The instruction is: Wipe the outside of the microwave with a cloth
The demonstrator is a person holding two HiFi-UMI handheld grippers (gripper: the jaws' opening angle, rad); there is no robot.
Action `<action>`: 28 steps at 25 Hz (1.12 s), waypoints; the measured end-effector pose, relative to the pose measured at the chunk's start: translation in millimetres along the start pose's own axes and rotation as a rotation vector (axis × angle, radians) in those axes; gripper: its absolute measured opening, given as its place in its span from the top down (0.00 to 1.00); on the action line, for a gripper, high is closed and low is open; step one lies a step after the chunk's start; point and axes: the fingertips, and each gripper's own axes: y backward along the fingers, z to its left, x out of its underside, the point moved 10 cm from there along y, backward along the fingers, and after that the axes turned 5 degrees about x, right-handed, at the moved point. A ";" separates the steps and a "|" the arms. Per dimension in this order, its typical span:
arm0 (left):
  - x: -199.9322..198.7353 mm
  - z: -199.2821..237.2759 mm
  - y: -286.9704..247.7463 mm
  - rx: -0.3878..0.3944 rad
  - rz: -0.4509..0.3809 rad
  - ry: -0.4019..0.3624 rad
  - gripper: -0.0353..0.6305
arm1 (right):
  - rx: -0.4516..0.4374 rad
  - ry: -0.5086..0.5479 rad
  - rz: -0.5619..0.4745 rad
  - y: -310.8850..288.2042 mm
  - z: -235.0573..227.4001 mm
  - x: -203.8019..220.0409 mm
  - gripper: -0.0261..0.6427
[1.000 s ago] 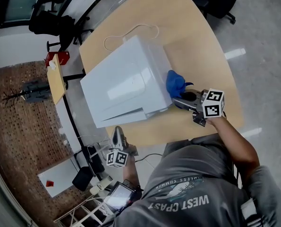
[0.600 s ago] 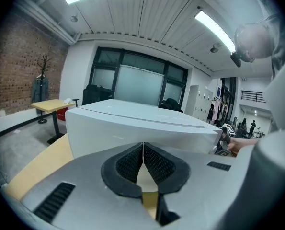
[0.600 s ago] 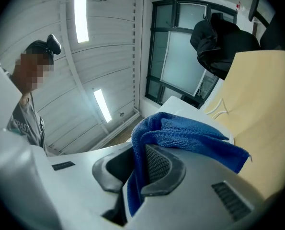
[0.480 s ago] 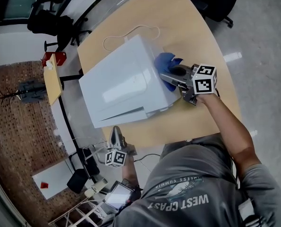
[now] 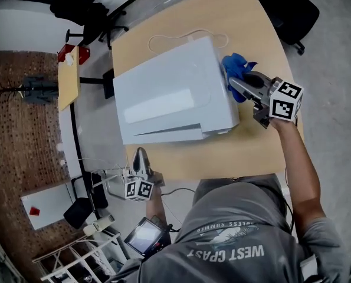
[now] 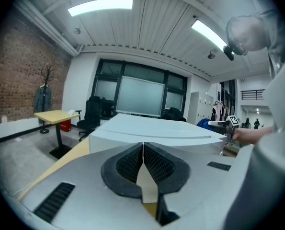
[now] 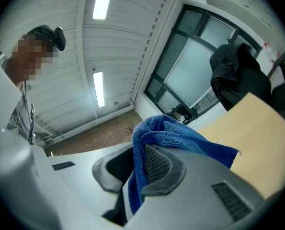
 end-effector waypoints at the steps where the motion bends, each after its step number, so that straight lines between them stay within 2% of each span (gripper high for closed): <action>1: -2.6 0.4 -1.2 0.000 -0.020 -0.029 0.91 | 0.000 0.053 0.010 -0.1 5.1 -11.6 0.89; 4: -22.1 5.1 -0.3 0.044 -0.067 -0.120 0.91 | -0.039 0.180 0.046 -15.5 52.2 -38.0 0.89; 6: -45.7 7.4 2.7 0.126 -0.092 -0.178 0.91 | -0.111 0.194 0.059 -38.7 99.5 -44.6 0.89; 10: -91.6 -4.9 -3.1 0.412 -0.129 -0.271 0.91 | -0.293 0.126 0.110 -99.6 177.1 -35.4 0.89; 12: -105.4 -16.4 -8.1 0.547 -0.114 -0.329 0.91 | -0.365 0.099 0.169 -129.3 205.7 -24.6 0.89; 14: -111.9 -23.1 -8.7 0.647 -0.070 -0.392 0.89 | -0.430 0.058 0.228 -155.8 232.9 -10.0 0.89; 15: -114.2 -22.1 -7.7 0.687 -0.048 -0.410 0.75 | -0.456 0.041 0.255 -168.9 246.8 -1.6 0.89; 16: -116.9 -18.8 -6.0 0.723 -0.036 -0.418 0.56 | -0.472 0.031 0.280 -181.3 260.2 6.8 0.89; 17: -120.2 -14.8 -3.8 0.755 -0.036 -0.420 0.52 | -0.480 0.028 0.305 -192.4 272.5 14.2 0.89; 21: -137.6 -8.0 -0.2 0.853 -0.054 -0.468 0.51 | -0.534 0.011 0.434 -222.4 307.7 25.8 0.89; 25: -145.1 -17.2 -12.5 0.954 -0.134 -0.611 0.47 | -0.670 -0.086 0.577 -237.5 319.0 35.3 0.89; 28: -142.6 -21.3 -12.6 0.996 -0.166 -0.660 0.46 | -0.710 -0.081 0.678 -248.8 326.8 49.4 0.89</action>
